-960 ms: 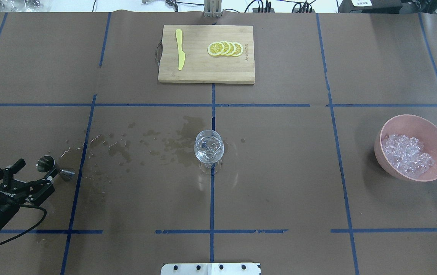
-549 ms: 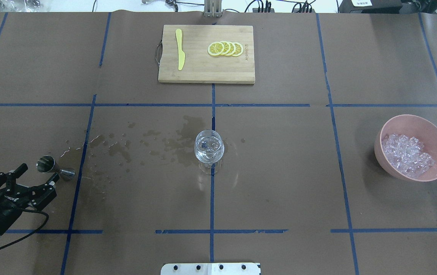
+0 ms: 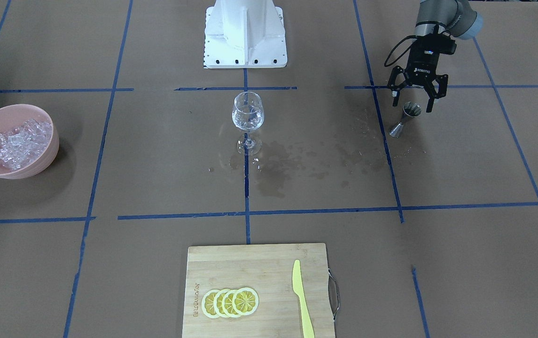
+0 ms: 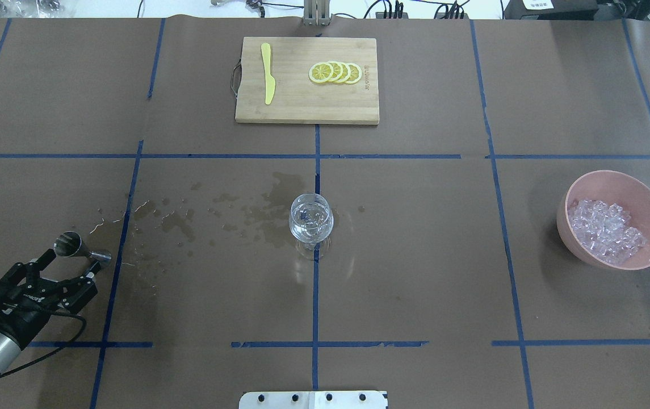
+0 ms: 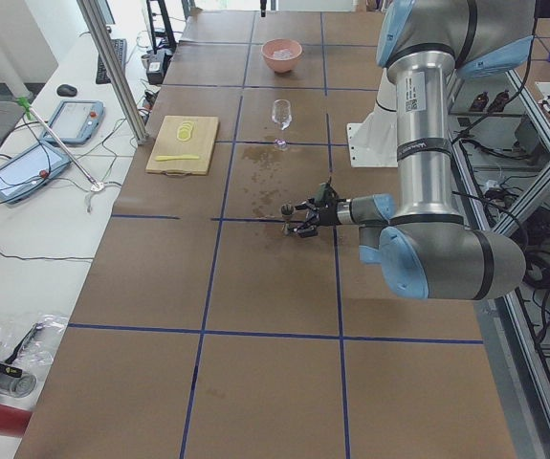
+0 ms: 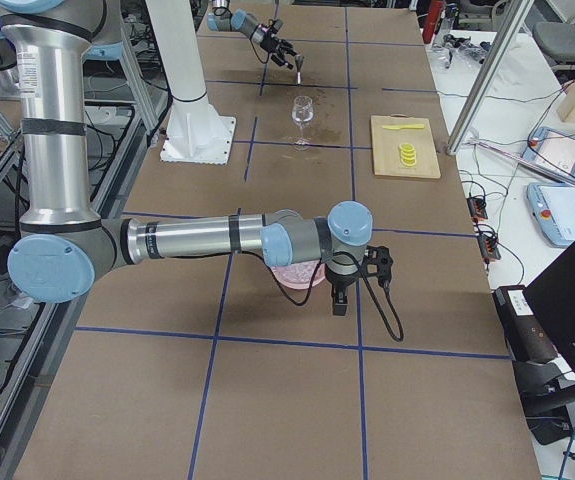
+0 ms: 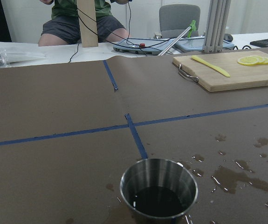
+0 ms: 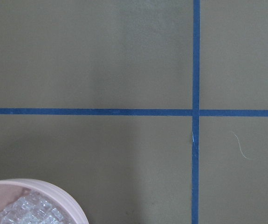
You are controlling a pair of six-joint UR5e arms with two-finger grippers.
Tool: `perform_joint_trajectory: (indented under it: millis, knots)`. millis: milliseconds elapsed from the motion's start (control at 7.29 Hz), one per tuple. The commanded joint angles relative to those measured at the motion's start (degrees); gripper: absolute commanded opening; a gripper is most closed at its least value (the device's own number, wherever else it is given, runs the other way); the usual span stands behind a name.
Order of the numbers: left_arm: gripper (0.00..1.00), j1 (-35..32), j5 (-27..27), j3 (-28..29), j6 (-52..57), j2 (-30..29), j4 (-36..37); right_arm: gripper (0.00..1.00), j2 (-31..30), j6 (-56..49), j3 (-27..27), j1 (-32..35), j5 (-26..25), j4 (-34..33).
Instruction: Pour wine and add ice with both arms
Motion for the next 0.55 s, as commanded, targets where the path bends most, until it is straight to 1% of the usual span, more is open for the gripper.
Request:
perform_joint_trajectory:
  millis: [0,137,274,412]
  knots:
    - [1.00,0.0,0.4,4.2,-1.5,-2.9,0.0,1.00,0.0,0.0,-0.2,0.0,0.0,0.0]
    - [1.00,0.0,2.5,5.1,-1.6,-3.5,0.0,1.00,0.0,0.0,0.0,0.0,0.0,0.0]
    - [1.00,0.0,5.8,5.6,-1.6,-5.3,-0.1,1.00,0.0,0.0,0.0,0.0,0.0,0.0]
    - [1.00,-0.1,7.5,6.2,-1.7,-5.5,-1.0,1.00,0.2,0.0,0.0,0.0,0.0,0.0]
